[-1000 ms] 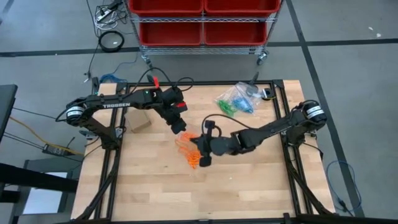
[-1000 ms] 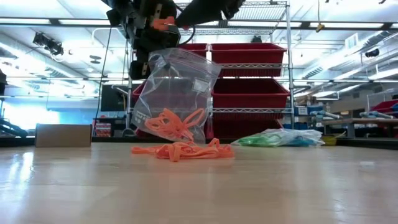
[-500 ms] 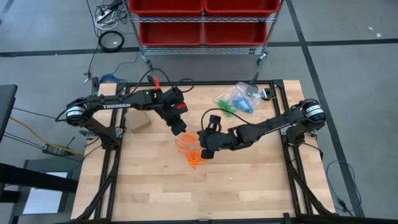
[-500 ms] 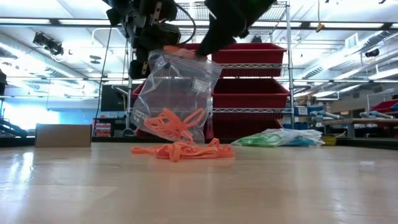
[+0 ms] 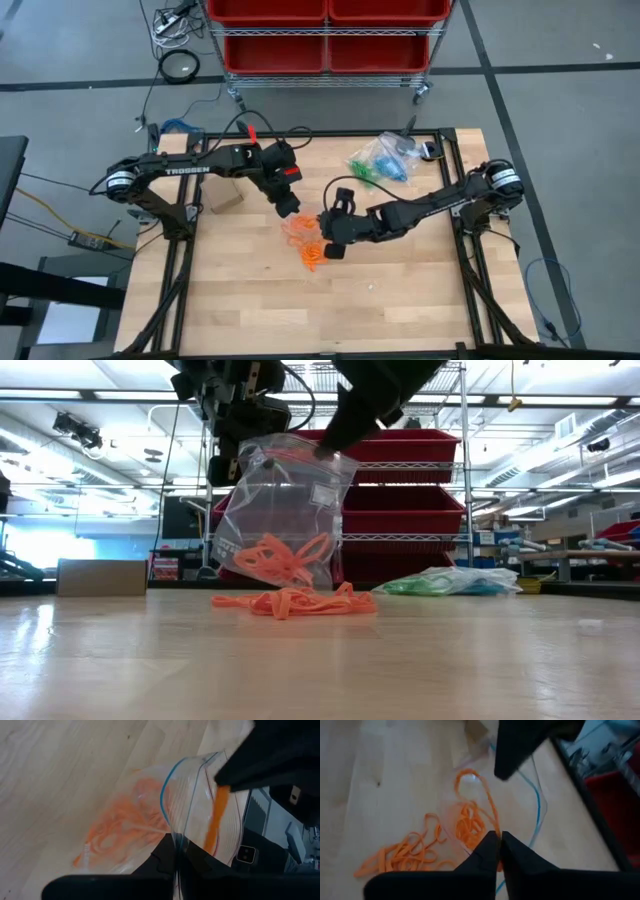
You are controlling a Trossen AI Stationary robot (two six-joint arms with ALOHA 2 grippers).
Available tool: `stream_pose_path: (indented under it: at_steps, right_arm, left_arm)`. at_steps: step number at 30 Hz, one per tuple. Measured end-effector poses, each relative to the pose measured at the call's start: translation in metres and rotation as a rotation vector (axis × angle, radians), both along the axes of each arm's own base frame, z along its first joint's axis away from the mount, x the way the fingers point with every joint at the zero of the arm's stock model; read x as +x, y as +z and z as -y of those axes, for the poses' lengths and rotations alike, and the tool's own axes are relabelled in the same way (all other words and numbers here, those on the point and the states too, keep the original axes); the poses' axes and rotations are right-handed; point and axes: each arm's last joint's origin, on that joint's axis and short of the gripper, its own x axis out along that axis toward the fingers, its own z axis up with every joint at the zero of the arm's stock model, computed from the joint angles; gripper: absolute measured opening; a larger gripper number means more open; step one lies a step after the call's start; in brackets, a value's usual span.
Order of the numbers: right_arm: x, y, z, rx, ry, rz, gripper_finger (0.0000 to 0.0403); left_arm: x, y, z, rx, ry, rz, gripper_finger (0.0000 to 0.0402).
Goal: Sort rubber bands
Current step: Put the orange rubber band into the transparent zip bag
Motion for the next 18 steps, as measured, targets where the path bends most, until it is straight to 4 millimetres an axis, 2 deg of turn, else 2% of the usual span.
stream_pose_path:
  at_steps: [6, 9, 16, 18]
  right_arm:
    - [-0.003, 0.001, -0.009, -0.059, -0.004, -0.001, 0.0091]
    - [-0.005, 0.000, -0.016, -0.062, 0.002, -0.002, 0.0114]
    - [-0.029, 0.001, -0.042, -0.138, -0.034, -0.056, 0.0117]
    - [-0.036, -0.001, -0.048, -0.112, -0.052, -0.076, 0.0115]
  left_arm:
    - [0.000, 0.000, 0.000, 0.000, 0.000, -0.002, 0.0017]
    - [0.000, 0.000, 0.000, 0.000, 0.000, -0.003, 0.0017]
    - [-0.001, 0.000, 0.000, 0.002, -0.002, -0.006, 0.0017]
    - [0.000, 0.000, 0.000, 0.004, -0.002, -0.003, 0.0017]
